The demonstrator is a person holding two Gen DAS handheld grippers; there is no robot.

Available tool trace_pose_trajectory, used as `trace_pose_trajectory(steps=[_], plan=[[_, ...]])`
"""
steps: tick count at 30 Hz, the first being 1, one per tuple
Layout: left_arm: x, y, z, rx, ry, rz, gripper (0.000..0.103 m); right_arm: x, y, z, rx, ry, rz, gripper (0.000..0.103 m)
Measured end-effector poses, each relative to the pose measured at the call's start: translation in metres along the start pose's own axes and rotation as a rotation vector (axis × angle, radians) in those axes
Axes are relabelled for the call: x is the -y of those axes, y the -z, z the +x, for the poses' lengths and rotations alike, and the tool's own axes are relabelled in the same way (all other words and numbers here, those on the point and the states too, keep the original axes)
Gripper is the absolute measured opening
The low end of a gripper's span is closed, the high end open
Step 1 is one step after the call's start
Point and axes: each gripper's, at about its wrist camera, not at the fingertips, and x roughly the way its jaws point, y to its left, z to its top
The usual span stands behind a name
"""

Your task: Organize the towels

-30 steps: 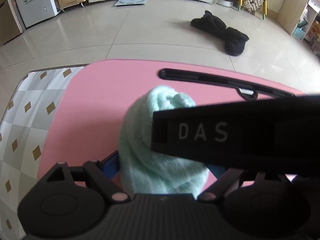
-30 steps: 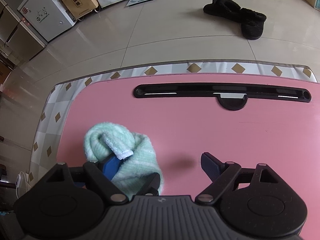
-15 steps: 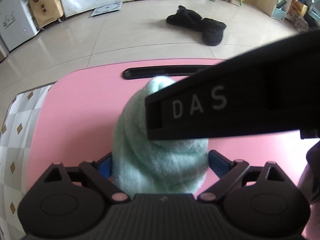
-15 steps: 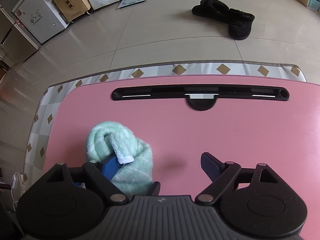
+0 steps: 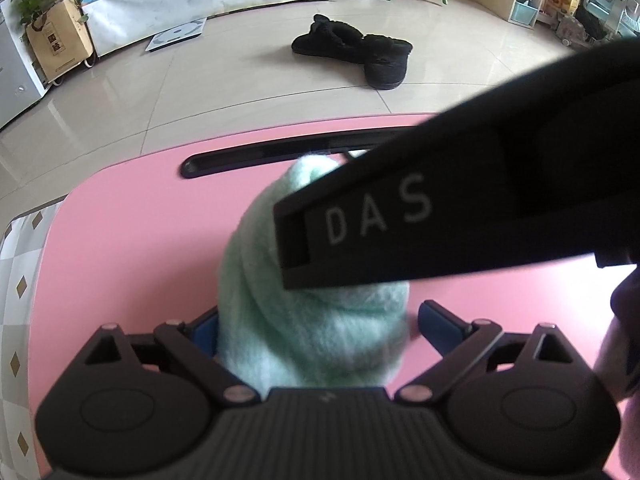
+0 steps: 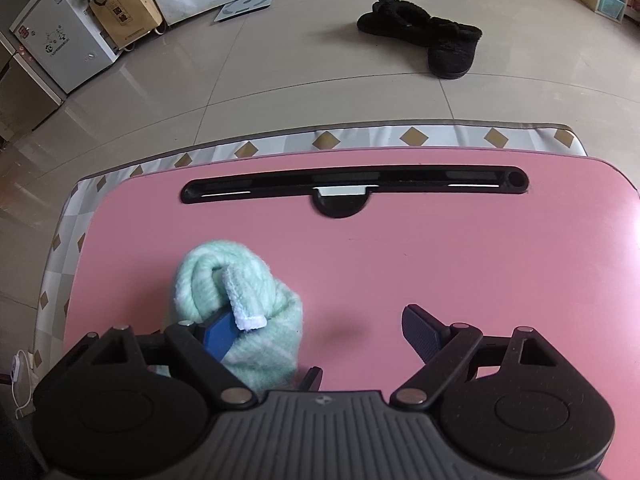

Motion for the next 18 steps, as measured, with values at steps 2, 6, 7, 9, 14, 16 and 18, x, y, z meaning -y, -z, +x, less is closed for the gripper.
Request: trace_pose_trajectory(steps=[2, 6, 7, 9, 14, 16, 18], plan=[[0.005, 0.0, 0.001, 0.0, 0.005, 0.01, 0.098, 0.005, 0.001, -0.001, 0.001, 0.005, 0.008, 0.086], [0.017, 0.0, 0.003, 0.001, 0.015, 0.028, 0.098, 0.015, 0.002, -0.005, 0.006, 0.017, 0.016, 0.086], [0.02, 0.0, 0.003, 0.002, 0.017, 0.033, 0.099, 0.018, 0.002, -0.006, 0.007, 0.021, 0.018, 0.086], [0.026, 0.0, 0.004, 0.002, 0.023, 0.044, 0.099, 0.023, 0.003, -0.008, 0.01, 0.028, 0.02, 0.086], [0.043, 0.0, 0.007, 0.005, 0.041, 0.079, 0.1, 0.038, 0.005, -0.012, 0.015, 0.046, 0.037, 0.086], [0.05, 0.001, 0.008, 0.006, 0.048, 0.092, 0.1, 0.046, 0.007, -0.014, 0.018, 0.051, 0.046, 0.086], [0.056, 0.002, 0.009, 0.006, 0.053, 0.102, 0.101, 0.053, 0.008, -0.016, 0.021, 0.059, 0.055, 0.086]])
